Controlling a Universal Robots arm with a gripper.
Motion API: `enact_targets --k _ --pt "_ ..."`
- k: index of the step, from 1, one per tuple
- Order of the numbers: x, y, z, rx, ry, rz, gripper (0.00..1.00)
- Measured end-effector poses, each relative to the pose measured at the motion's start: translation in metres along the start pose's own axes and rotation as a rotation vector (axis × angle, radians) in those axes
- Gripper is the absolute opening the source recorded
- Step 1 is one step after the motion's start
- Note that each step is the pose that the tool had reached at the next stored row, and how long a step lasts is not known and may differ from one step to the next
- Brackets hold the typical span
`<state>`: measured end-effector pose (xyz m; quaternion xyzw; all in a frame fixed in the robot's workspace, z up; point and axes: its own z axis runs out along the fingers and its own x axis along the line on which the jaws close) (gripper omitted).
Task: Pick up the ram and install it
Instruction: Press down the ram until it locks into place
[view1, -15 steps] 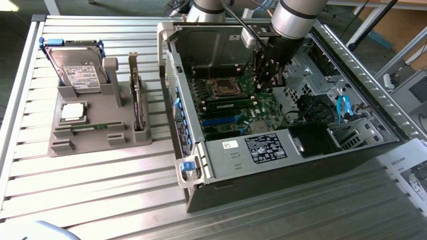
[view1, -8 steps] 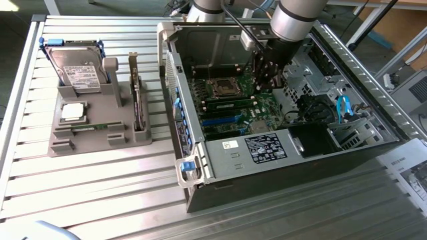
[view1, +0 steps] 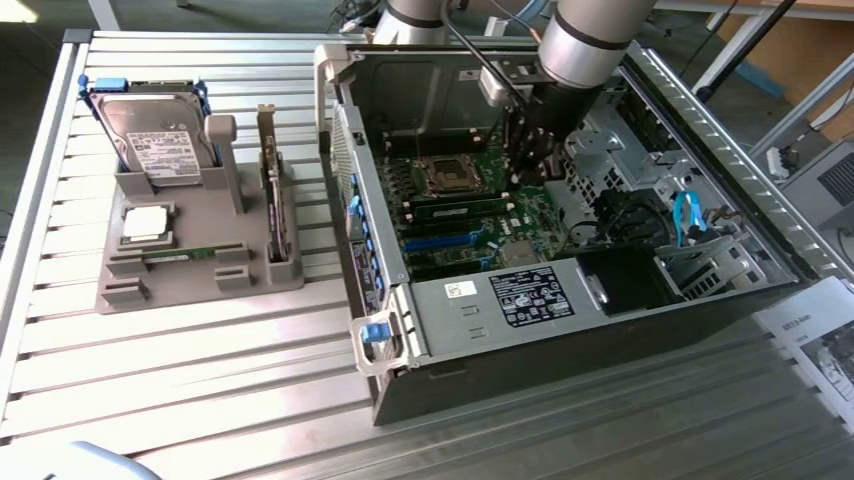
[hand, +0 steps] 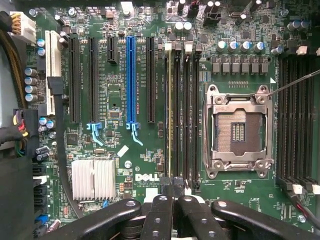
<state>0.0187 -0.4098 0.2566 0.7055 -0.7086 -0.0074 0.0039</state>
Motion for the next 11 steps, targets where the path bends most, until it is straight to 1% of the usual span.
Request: enact_targets --k 11 --pt "0.0000 -0.0001 0.0062 0.0000 0.0001 0.000 0.10"
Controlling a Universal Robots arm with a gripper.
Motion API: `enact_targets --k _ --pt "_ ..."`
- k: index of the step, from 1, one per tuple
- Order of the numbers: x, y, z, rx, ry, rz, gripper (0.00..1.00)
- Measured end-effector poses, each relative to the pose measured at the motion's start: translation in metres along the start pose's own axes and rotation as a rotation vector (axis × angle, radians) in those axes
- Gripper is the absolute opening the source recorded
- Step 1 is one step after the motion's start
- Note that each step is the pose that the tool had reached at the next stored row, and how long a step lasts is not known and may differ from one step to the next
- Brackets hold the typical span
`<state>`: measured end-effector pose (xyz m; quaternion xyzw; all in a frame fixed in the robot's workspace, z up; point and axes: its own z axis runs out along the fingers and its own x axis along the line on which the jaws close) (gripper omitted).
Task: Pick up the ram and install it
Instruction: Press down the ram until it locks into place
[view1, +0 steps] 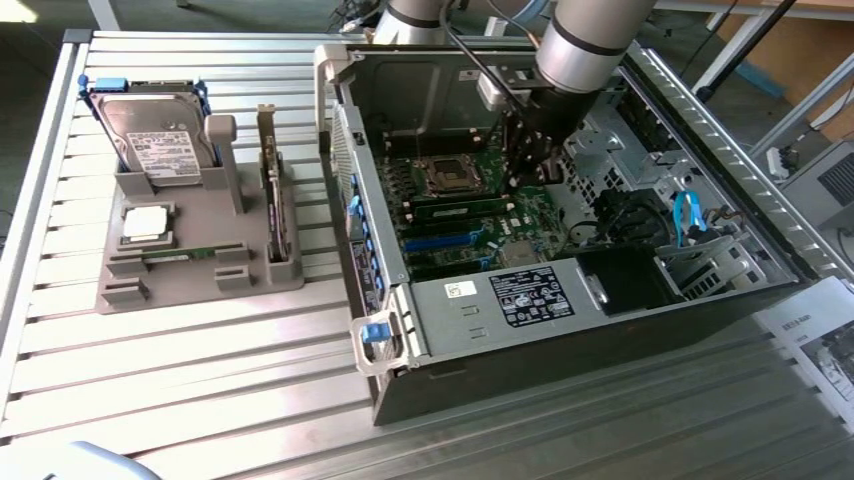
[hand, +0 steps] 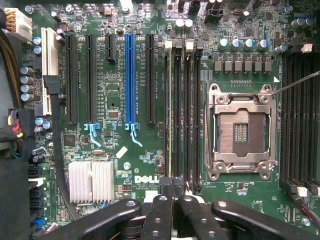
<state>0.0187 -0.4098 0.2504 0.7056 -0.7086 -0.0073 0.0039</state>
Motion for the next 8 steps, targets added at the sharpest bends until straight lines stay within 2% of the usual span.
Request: enact_targets --k 8 --pt "0.0000 -0.0001 0.0036 -0.0001 0.0000 0.000 0.10"
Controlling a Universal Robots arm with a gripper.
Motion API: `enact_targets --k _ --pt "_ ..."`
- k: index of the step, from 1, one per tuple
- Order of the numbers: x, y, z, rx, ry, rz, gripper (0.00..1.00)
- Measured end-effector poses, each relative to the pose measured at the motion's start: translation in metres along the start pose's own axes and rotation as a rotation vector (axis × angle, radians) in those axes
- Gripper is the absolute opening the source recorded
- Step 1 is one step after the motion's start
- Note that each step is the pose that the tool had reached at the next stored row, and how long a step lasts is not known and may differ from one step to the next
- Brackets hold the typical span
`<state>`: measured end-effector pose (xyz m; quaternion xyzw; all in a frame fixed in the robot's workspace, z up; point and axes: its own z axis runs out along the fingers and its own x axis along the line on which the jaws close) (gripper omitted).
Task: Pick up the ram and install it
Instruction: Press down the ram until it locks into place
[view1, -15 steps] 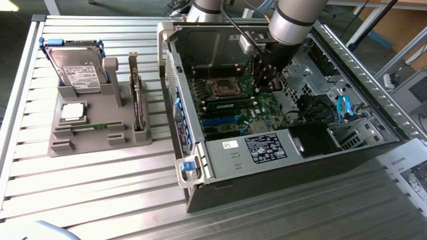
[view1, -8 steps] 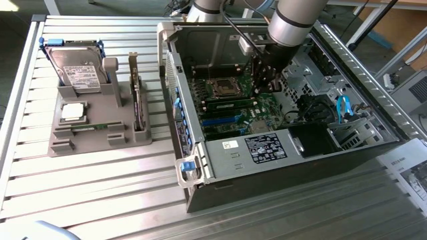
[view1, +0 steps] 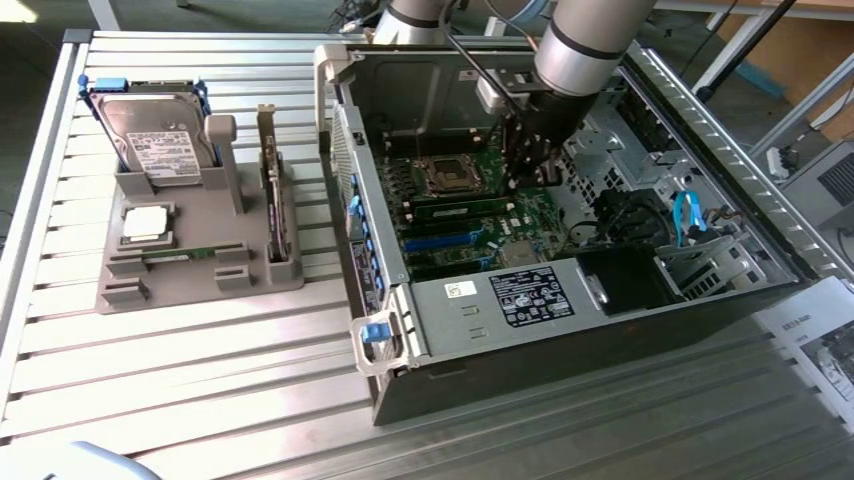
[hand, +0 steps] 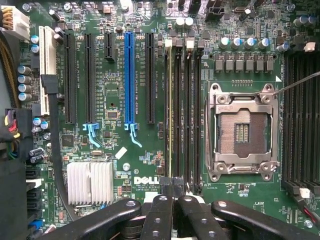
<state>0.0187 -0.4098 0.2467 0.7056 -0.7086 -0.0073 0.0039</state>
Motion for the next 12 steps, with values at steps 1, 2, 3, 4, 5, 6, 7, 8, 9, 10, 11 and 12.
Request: enact_targets --k 1,2,3,4,5,6,7,8,9,10,11,12 --pt "0.0000 0.0000 0.0005 0.0001 0.0000 0.000 0.10" --pt "0.0000 0.0000 0.0010 0.0001 0.0000 0.000 0.10" --pt "0.0000 0.0000 0.0015 0.0001 0.0000 0.000 0.10" --pt "0.0000 0.0000 0.0020 0.0000 0.0000 0.000 0.10" --pt "0.0000 0.0000 0.0025 0.0000 0.0000 0.000 0.10" --pt "0.0000 -0.0001 0.0030 0.0000 0.0000 0.000 0.10" --pt "0.0000 -0.0001 0.0037 0.0001 0.0000 0.000 0.10" --pt "0.0001 0.0000 0.0042 0.0000 0.0002 0.000 0.10" --pt "0.0000 -0.0001 0.0042 0.0000 0.0002 0.000 0.10" --pt "0.0000 -0.0001 0.0043 0.0000 0.0000 0.000 0.10" --pt "0.0000 -0.0001 0.0043 0.0000 0.0000 0.000 0.10" --pt "0.0000 -0.0008 0.0043 0.0001 0.0000 0.000 0.10"
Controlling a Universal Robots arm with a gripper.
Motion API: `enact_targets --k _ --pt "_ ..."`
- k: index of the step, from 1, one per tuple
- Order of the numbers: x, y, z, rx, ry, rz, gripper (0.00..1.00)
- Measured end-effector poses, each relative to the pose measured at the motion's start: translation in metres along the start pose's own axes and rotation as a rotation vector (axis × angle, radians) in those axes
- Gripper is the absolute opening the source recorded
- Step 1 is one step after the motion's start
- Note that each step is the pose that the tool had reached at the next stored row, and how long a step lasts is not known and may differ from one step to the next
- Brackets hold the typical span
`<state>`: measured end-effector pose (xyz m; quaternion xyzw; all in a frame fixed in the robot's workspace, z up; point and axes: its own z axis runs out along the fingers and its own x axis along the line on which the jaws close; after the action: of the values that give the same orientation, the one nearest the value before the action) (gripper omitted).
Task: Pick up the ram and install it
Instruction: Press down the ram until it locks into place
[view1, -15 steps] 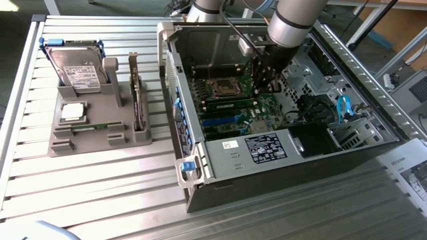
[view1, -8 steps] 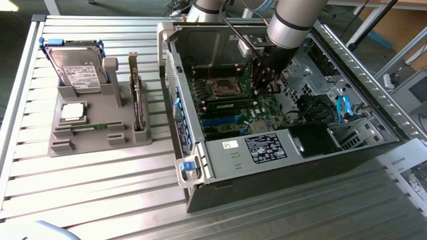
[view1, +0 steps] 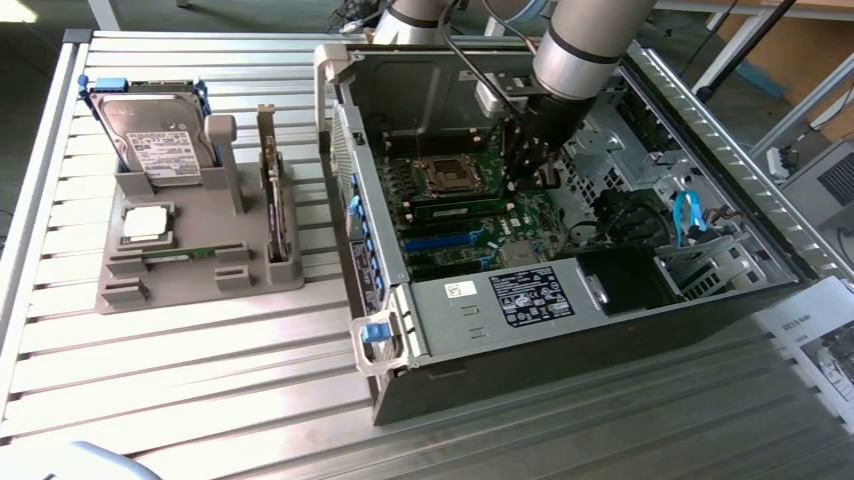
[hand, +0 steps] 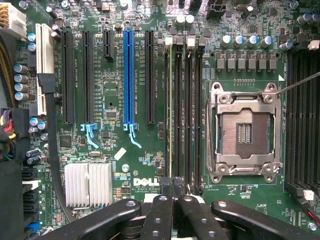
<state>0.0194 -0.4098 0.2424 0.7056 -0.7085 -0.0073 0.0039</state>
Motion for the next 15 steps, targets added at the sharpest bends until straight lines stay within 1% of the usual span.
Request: enact_targets --k 6,12,15 --pt "0.0000 -0.0073 -0.0001 0.0000 0.0000 0.000 0.10" --pt "0.0000 -0.0079 0.0002 0.0002 -0.0001 0.000 0.10" --pt "0.0000 -0.0080 0.0022 0.0027 0.0001 0.000 0.10"
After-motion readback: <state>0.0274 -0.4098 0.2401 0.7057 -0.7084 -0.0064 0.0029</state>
